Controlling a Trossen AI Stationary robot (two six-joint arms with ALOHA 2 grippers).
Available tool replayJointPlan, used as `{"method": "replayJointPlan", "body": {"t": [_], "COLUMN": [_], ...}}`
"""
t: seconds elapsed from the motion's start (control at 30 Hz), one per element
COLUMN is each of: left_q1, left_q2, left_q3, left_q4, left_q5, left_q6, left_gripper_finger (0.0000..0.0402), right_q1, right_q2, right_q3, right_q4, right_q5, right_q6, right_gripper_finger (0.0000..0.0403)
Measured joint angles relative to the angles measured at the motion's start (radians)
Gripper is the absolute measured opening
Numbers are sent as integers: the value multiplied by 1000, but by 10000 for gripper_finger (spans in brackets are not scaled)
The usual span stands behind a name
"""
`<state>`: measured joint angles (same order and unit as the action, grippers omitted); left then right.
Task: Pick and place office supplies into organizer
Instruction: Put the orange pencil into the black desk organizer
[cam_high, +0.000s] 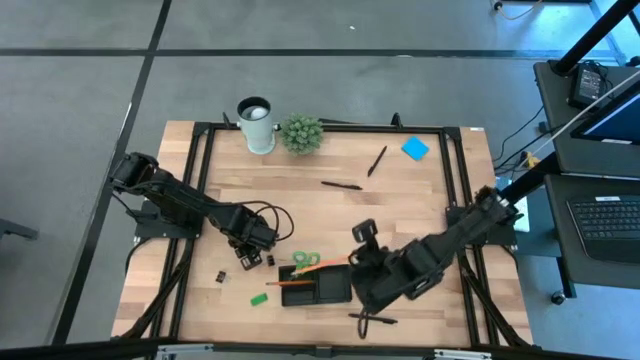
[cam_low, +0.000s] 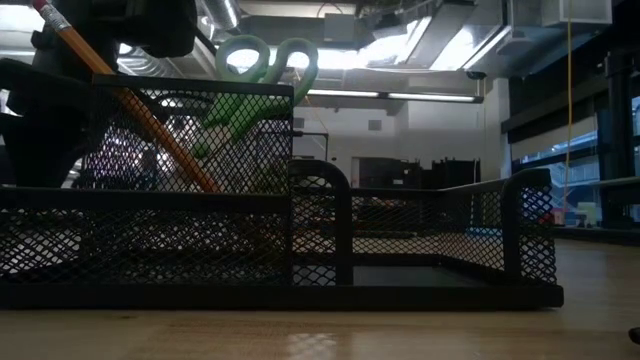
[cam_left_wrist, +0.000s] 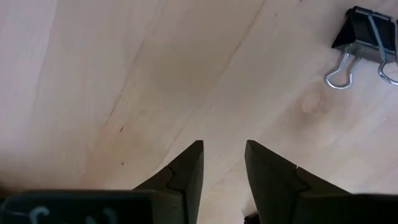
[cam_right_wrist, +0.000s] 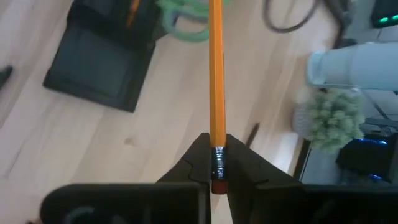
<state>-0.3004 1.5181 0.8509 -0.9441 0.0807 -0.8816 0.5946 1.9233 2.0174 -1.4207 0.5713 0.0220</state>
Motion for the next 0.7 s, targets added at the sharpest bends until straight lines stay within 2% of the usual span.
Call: {"method": "replayJointPlan", "body": {"t": [0.37, 0.7], "left_q1": [0, 0], "left_q2": [0, 0], "left_q3": [-26, -42], "left_q4": [2, 2], "left_q5": [-1, -1], "left_q6": [4, 3], "left_gripper_finger": [113, 113], "right_q1": [0, 0], "right_q2": [89, 143], "right_q3": [0, 1], "right_q4": [-52, 6], "right_q5": [-5, 11], "right_q6": [17, -123], "right_gripper_finger": [25, 25]}}
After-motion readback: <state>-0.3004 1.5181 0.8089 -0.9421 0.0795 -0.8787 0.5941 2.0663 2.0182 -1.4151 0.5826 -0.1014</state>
